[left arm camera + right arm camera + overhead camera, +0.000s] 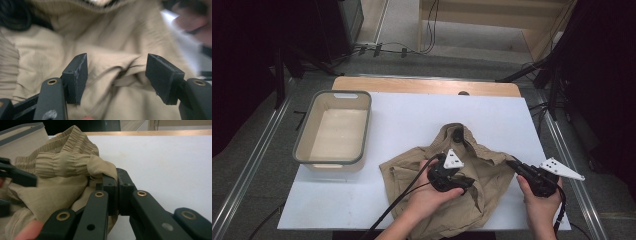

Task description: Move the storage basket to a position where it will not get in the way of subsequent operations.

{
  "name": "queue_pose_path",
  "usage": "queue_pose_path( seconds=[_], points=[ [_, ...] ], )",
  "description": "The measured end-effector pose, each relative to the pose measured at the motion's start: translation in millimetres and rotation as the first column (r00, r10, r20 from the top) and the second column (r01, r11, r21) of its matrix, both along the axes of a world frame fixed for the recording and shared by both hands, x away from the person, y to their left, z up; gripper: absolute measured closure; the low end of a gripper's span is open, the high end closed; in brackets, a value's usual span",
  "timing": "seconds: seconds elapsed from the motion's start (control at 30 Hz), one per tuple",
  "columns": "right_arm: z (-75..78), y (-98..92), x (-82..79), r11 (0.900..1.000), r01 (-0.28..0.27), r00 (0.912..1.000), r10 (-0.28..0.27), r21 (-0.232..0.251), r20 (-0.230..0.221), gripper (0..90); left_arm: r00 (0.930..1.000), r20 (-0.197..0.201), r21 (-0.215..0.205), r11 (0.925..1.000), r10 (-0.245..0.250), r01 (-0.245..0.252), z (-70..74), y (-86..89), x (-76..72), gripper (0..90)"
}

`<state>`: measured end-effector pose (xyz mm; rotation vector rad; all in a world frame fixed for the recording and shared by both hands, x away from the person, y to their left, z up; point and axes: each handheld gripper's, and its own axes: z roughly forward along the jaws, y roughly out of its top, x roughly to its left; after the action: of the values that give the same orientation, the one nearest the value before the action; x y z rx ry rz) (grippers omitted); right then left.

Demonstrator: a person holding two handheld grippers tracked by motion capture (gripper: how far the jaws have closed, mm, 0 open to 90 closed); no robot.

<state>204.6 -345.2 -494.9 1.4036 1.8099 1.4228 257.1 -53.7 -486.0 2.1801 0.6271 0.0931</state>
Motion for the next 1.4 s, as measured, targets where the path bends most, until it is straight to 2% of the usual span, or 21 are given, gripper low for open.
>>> queue_pose_path(
  seconds=[0.07,0.1,0.13,0.2,0.27,0.33,0.5,0.57,0.73,0.83,0.93,1.0,1.03,1.07,1.1,1.13,1.23,1.3,1.33,1.4],
  points=[
    [-0.8,0.5,0.2,1.000,-0.005,1.0000,0.005,0.000,0.001,85.2,0.9999,0.007,0.028,0.9995,0.011,-0.011,-5.1,-0.5,1.9,52.4],
    [-1.0,0.9,0.4,1.000,-0.005,1.0000,0.005,-0.003,0.003,85.2,0.9999,0.009,0.043,0.9990,0.009,-0.009,-6.4,-0.1,2.9,74.0],
    [-1.0,0.9,0.4,1.000,-0.005,1.0000,0.005,-0.003,0.003,85.2,0.9999,0.016,0.056,0.9984,0.007,-0.008,-7.2,0.4,3.8,74.0],
    [-0.5,0.9,0.0,1.000,0.012,0.9999,-0.012,-0.021,0.007,85.2,0.9998,0.021,0.066,0.9978,0.006,-0.007,-6.1,3.7,5.6,86.3],
    [0.2,0.1,-0.6,1.000,0.021,0.9997,-0.021,-0.021,0.011,85.4,0.9996,0.029,0.062,0.9981,-0.002,0.000,-1.7,9.4,7.3,88.3],
    [1.1,-1.6,-1.1,0.999,0.031,0.9995,-0.030,-0.030,0.011,85.4,0.9988,0.049,0.051,0.9987,0.010,-0.012,4.7,17.3,8.9,88.7],
    [3.3,-13.0,-1.2,0.998,0.061,0.9981,-0.061,-0.013,0.002,85.4,0.9940,0.083,0.007,0.9973,0.072,-0.073,25.9,49.7,20.4,88.9],
    [5.4,-21.6,-2.0,0.997,0.076,0.9970,-0.076,-0.014,0.010,85.4,0.9897,0.095,-0.012,0.9942,0.107,-0.107,33.7,65.5,26.0,88.9],
    [8.5,-49.1,-7.1,0.990,0.136,0.9906,-0.136,0.023,0.014,85.4,0.9769,0.106,-0.042,0.9824,0.186,-0.182,45.4,102.2,37.3,89.0],
    [7.2,-62.7,-9.1,0.988,0.153,0.9881,-0.153,0.030,0.010,85.5,0.9704,0.106,-0.067,0.9753,0.217,-0.211,48.1,118.6,40.0,88.9],
    [7.1,-62.4,-8.3,0.988,0.150,0.9887,-0.150,0.027,0.003,85.5,0.9638,0.112,-0.063,0.9697,0.242,-0.236,45.7,126.1,41.3,89.0],
    [5.4,-57.3,-5.9,0.990,0.139,0.9903,-0.138,0.017,-0.008,83.8,0.9603,0.097,-0.050,0.9649,0.262,-0.258,39.5,126.6,43.3,88.8],
    [4.2,-54.2,-4.4,0.991,0.136,0.9906,-0.135,0.005,-0.017,78.6,0.9589,0.082,-0.054,0.9619,0.272,-0.268,36.2,126.7,43.9,88.0],
    [3.3,-52.1,-3.2,0.991,0.136,0.9903,-0.136,0.005,-0.027,69.6,0.9591,0.070,-0.061,0.9608,0.274,-0.270,33.7,126.7,43.8,84.8],
    [2.6,-51.0,-2.0,0.991,0.130,0.9911,-0.129,0.015,-0.033,59.5,0.9616,0.059,-0.068,0.9621,0.268,-0.264,32.4,126.2,42.4,70.4],
    [2.6,-50.4,-1.5,0.992,0.124,0.9917,-0.123,0.026,-0.039,52.8,0.9615,0.065,-0.076,0.9620,0.267,-0.262,32.4,125.2,39.1,70.4],
    [7.8,-48.6,-5.3,0.992,0.110,0.9938,-0.109,0.060,-0.022,38.9,0.9668,0.093,-0.087,0.9692,0.238,-0.230,36.3,119.4,24.9,51.1],
    [18.2,-40.7,-12.7,0.993,0.102,0.9948,-0.101,0.063,-0.005,33.1,0.9698,0.108,-0.098,0.9732,0.218,-0.208,40.9,115.0,12.6,40.0],
    [18.2,-40.7,-12.7,0.993,0.102,0.9948,-0.101,0.063,-0.005,33.1,0.9735,0.107,-0.110,0.9755,0.202,-0.190,42.8,112.2,6.0,40.0],
    [24.0,-30.4,-18.8,0.996,0.086,0.9963,-0.086,0.033,0.004,31.3,0.9794,0.124,-0.115,0.9826,0.160,-0.146,46.0,104.6,-8.6,36.0]
  ],
)
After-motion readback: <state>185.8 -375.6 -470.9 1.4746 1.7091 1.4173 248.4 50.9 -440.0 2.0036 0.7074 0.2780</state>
